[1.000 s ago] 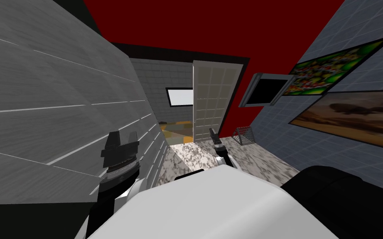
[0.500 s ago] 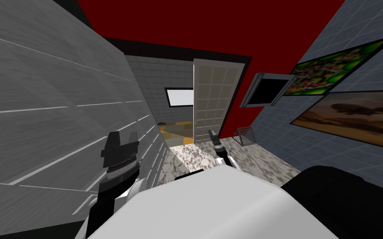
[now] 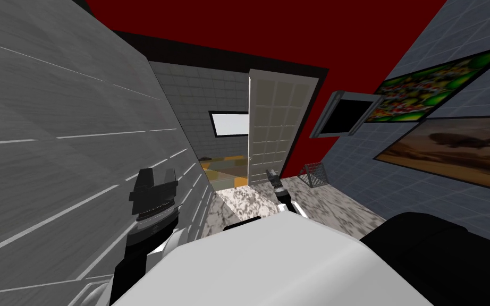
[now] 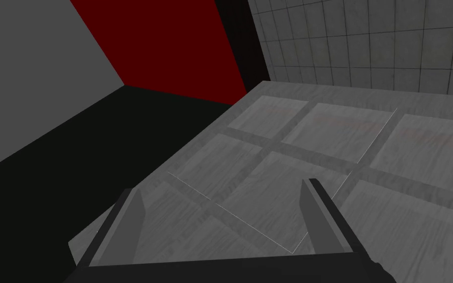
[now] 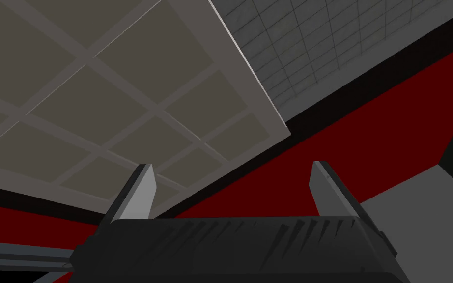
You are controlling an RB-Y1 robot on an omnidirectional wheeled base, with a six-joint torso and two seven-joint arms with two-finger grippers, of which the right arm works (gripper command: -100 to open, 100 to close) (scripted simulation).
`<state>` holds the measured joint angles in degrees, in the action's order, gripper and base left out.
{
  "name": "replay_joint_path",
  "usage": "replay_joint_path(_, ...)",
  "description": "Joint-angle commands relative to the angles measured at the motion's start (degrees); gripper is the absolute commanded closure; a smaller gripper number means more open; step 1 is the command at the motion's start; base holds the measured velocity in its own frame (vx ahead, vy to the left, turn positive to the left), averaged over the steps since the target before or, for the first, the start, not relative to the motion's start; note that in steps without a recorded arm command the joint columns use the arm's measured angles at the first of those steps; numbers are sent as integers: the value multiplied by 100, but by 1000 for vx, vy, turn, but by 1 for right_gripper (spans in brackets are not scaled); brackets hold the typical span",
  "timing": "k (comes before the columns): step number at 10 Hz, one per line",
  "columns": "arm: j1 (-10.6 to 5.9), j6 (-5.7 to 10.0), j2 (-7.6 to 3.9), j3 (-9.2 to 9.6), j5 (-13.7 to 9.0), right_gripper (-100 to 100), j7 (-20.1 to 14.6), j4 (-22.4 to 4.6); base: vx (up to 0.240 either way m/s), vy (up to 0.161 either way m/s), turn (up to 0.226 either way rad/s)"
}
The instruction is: Pull the door open
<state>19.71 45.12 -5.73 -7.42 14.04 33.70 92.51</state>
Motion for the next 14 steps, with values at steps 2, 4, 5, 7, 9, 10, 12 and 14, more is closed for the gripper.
replay_joint_path(2, -38, 112, 10, -101, 205, -100, 292, -379, 120, 35, -47)
replay_joint_path(4, -77, 170, 7, -164, 313, -100, 443, -600, 111, 28, -34)
replay_joint_path(5, -97, 199, 6, -195, 367, -100, 518, -711, 92, 24, -26)
replay_joint_path(7, -136, 256, 6, -256, 473, -100, 667, -928, 97, 31, -31)
replay_joint_path(9, -193, 341, 7, -347, 630, -100, 887, -1251, 123, 35, -41)
replay_joint_path(10, -212, 369, 7, -378, 683, -100, 960, -1359, 141, 33, -48)
replay_joint_path(12, -249, 423, 10, -436, 783, -100, 1101, -1565, 110, 39, -28)
replay_joint_path(14, -303, 503, 16, -522, 931, -100, 1308, -1869, 124, 32, -40)
